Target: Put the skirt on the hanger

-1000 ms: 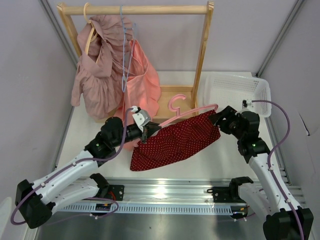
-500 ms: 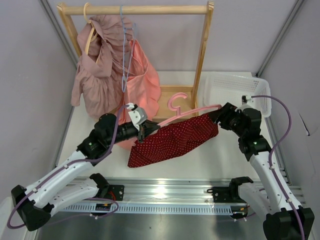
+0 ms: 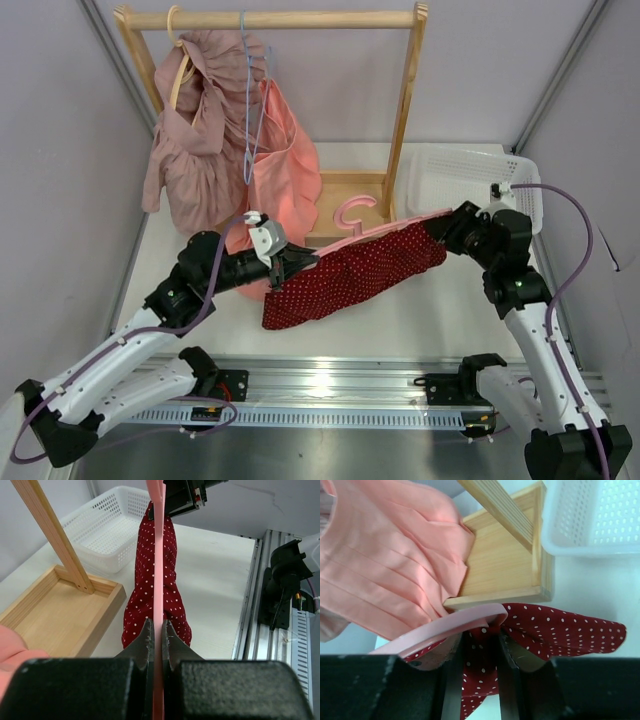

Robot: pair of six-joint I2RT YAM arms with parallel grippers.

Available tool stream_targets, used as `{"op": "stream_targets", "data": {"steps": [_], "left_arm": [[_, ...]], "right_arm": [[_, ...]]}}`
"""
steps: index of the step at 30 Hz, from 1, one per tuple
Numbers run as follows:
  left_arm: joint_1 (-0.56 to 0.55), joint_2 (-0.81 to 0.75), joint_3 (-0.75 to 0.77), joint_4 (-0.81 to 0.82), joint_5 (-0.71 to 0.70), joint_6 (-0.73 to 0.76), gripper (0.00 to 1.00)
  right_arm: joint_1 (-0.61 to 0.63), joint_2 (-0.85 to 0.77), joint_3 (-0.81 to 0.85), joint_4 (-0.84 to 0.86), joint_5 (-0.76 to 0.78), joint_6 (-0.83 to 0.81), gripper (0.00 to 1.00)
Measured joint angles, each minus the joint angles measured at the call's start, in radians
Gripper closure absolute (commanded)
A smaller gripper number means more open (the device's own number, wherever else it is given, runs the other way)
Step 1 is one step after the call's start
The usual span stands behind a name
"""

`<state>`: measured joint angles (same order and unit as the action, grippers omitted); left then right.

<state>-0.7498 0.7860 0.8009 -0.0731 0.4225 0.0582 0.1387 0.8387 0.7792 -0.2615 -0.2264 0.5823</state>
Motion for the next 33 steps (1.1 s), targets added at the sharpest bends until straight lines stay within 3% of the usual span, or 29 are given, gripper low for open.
{"op": "stream_targets", "data": {"steps": [1, 2, 3, 8, 15, 23, 29, 33], "left_arm": [[0.000, -0.007, 0.000, 0.001, 0.000, 0.002, 1.00], [0.000, -0.012, 0.000, 0.002, 0.000, 0.003, 1.00], [0.000, -0.018, 0.000, 0.003, -0.002, 0.003, 1.00], [0.007, -0.034, 0.000, -0.005, -0.020, -0.005, 1.00], [0.007, 0.017, 0.015, -0.001, -0.055, -0.017, 1.00], [0.007, 0.058, 0.061, 0.012, -0.090, -0.045, 1.00], [0.006, 0.095, 0.109, 0.012, -0.115, -0.063, 1.00], [0.003, 0.111, 0.133, 0.011, -0.133, -0.069, 1.00]], "right_arm": [[-0.006, -0.003, 0.013, -0.007, -0.010, 0.000, 0.64], [-0.012, -0.007, 0.023, -0.012, -0.024, 0.000, 0.49], [-0.015, -0.009, 0.029, -0.016, -0.030, -0.004, 0.42], [0.000, -0.024, 0.037, -0.049, 0.030, -0.017, 0.23], [0.192, -0.111, 0.092, -0.166, 0.201, 0.013, 0.30], [0.570, -0.145, 0.119, -0.163, 0.359, 0.058, 0.40], [0.936, 0.028, 0.147, -0.137, 0.571, 0.072, 0.39], [1.030, 0.171, 0.182, -0.095, 0.639, 0.072, 0.40]]}}
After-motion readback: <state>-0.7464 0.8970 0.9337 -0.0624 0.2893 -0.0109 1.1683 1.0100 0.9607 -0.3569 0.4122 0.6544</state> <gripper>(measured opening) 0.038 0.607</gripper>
